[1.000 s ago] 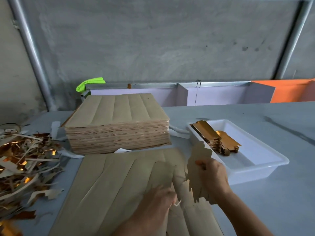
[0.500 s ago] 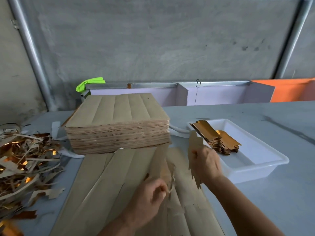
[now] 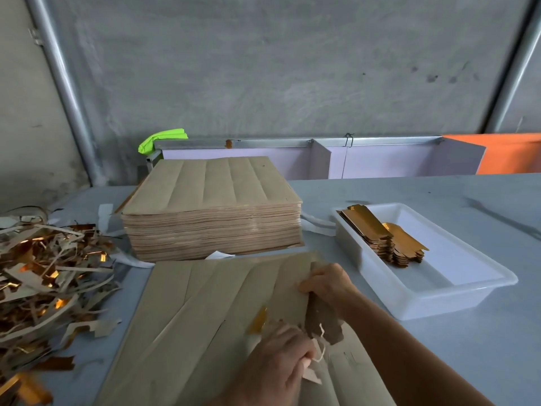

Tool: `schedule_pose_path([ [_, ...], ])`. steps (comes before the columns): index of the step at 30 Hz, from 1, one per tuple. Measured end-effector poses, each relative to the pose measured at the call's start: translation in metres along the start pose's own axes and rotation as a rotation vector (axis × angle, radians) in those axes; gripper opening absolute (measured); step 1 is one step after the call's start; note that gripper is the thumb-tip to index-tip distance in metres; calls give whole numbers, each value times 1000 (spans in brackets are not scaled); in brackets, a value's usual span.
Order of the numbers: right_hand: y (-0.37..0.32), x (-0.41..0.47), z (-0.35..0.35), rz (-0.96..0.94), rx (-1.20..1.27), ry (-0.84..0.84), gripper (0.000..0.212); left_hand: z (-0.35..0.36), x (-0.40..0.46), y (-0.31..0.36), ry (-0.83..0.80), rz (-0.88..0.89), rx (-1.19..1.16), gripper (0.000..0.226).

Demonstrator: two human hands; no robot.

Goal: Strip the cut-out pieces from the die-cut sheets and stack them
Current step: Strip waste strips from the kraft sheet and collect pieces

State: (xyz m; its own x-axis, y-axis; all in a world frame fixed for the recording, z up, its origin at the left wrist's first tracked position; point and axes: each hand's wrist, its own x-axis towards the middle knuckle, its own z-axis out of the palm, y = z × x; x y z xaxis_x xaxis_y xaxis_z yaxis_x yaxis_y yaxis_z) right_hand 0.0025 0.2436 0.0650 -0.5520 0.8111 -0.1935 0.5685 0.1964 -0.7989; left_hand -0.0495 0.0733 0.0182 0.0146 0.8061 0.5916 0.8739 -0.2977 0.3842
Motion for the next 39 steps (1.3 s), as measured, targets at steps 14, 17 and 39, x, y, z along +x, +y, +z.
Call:
schedule_pose_path([
  [14,25,14,-44,-31,448,11,2,-38,-8,-67,97,-928,398,14],
  [17,35,14,-56,-139,356,88,3,-61,-11,-94,205,-1200,362,10],
  [39,-4,-30,-53,-423,207,-365,22,-82,94,-58,-140,-519,123,108],
])
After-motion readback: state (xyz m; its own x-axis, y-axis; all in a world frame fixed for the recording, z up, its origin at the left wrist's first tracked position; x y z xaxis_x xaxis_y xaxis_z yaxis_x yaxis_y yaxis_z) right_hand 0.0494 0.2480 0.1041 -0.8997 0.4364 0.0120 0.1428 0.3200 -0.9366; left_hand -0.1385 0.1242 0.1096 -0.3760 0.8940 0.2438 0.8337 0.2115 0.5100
